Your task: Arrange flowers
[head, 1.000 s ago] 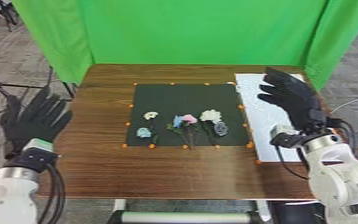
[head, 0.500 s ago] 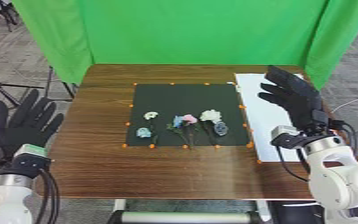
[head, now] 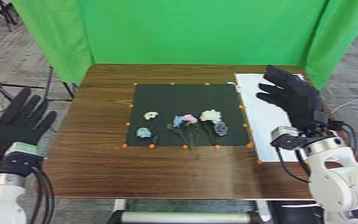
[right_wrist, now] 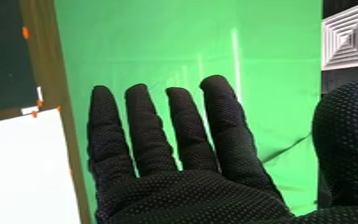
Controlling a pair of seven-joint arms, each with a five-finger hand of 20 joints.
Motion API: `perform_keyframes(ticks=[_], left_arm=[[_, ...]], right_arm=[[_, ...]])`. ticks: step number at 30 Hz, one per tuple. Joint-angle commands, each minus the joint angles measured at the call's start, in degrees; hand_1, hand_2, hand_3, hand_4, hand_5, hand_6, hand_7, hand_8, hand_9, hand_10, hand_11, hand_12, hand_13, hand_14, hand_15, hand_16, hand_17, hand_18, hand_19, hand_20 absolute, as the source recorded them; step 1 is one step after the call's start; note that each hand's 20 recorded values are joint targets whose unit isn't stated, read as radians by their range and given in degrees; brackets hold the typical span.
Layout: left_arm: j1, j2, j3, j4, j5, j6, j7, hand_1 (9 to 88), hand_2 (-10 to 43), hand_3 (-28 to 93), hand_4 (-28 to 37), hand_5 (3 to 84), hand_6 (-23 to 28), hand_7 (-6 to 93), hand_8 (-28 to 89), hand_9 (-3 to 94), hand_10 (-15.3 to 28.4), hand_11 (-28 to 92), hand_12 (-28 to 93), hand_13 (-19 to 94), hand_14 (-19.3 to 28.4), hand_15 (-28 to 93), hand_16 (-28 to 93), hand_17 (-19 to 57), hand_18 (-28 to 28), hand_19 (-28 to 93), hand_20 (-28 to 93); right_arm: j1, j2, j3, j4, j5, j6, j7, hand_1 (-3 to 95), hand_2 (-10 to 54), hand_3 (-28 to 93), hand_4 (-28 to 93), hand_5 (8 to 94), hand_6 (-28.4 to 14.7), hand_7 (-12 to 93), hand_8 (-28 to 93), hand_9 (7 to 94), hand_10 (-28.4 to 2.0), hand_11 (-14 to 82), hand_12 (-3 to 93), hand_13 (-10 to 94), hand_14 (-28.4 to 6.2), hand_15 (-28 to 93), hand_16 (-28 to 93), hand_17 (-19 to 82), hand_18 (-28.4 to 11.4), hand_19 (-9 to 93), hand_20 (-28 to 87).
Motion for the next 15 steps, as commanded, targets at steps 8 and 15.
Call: perform_keyframes(ticks=[8, 15], left_arm=[[2.09, 0.10, -0.84, -1.37, -3.29, 2.15, 3.42, 22.0, 13.4, 66, -28.3, 31.9, 5.3, 9.5, -9, 25.2, 12.4, 14, 8, 14, 10.1, 21, -7, -6.2, 11.3, 23, 9], [2.72, -0.13, -1.50, -1.75, -3.13, 2.02, 3.38, 22.4, 13.2, 66, -28.3, 32.2, 5.2, 9.7, -9, 25.5, 12.4, 14, 8, 15, 10.3, 22, -7, -6.2, 11.3, 23, 9]], right_arm=[[-0.77, -0.68, 0.50, -1.24, 0.52, -1.21, -0.26, 10.0, 8.1, 79, -25, 41.3, -3.1, 12, -11, 36.5, -12.2, 3.8, 10.1, 28, -15.2, 13, 16, 13, -18.8, 32, 19], [-0.98, -0.50, 0.48, -1.53, 0.62, -3.04, 0.44, 10.1, 8.1, 79, -25, 41.4, -3.1, 12, -11, 36.7, -12.0, 3.7, 10.0, 28, -15.3, 13, 16, 13, -18.9, 33, 19]])
